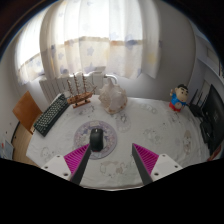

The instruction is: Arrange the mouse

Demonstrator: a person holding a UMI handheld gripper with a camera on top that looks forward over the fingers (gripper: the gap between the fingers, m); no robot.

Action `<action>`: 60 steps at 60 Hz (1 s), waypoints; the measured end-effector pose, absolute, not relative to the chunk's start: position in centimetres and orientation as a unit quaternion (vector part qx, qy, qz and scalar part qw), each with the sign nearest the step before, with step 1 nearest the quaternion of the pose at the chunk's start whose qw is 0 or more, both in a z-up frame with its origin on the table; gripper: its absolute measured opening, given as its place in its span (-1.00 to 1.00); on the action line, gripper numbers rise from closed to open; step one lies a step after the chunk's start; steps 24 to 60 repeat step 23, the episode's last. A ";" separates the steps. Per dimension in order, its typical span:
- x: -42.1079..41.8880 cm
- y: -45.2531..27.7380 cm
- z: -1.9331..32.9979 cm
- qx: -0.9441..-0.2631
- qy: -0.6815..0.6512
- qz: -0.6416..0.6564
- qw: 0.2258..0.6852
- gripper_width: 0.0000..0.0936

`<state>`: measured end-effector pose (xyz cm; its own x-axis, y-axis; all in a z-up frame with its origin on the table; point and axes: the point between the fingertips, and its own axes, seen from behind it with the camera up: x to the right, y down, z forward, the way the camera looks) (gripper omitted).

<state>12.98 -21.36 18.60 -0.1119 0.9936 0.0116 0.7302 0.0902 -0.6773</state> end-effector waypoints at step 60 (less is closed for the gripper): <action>12.4 -15.5 21.6 -0.632 -0.670 0.250 0.300 0.82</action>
